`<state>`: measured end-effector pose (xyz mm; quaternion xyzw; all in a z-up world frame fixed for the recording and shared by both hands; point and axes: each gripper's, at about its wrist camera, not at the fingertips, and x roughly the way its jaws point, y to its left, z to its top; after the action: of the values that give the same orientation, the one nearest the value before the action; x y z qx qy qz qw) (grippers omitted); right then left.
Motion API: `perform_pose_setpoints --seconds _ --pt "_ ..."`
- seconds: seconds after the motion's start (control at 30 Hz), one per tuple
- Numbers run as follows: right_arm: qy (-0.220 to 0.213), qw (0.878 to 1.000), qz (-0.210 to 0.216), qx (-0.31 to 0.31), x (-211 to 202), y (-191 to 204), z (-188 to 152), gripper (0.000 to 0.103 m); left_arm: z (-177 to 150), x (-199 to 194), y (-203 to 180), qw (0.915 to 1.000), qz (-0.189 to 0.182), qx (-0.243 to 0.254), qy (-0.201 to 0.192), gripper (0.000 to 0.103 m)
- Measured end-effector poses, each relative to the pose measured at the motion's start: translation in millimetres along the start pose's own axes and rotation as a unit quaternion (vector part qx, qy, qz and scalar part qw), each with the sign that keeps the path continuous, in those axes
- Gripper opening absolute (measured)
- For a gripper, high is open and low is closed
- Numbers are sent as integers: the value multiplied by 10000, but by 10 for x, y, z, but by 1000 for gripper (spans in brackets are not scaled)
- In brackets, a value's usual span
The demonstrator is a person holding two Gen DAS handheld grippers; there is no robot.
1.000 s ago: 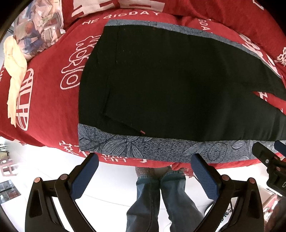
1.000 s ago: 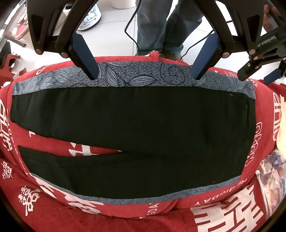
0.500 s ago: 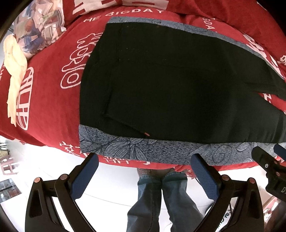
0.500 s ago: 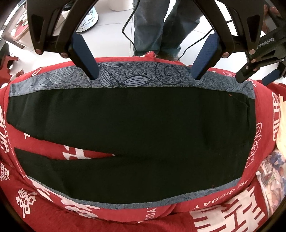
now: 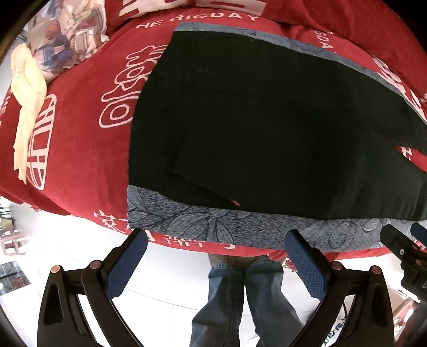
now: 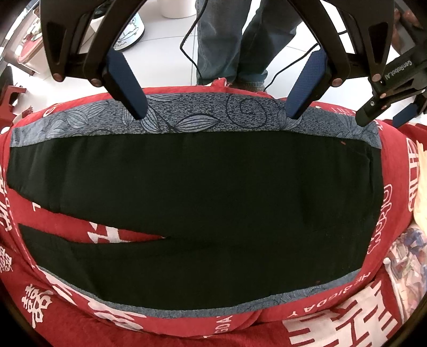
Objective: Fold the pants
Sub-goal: 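Grasp the grey waistband with the left gripper while the right gripper grasps its other end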
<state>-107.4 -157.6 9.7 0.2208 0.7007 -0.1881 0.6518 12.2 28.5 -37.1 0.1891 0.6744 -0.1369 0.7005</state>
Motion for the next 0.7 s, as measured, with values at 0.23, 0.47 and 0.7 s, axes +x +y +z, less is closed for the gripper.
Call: perform_pose_setpoints --seconds 0.23,0.47,0.7 --pt "-35 9956 875 335 2 -127 15 103 40 8 243 9959 -860 -282 -86 103" --pt "308 9307 3505 1000 337 -336 -186 74 -79 158 688 9761 -2065 -662 -128 103" --pt "817 8870 4254 1598 1189 -167 -593 71 -347 605 863 9588 -2621 -1095 90 103"
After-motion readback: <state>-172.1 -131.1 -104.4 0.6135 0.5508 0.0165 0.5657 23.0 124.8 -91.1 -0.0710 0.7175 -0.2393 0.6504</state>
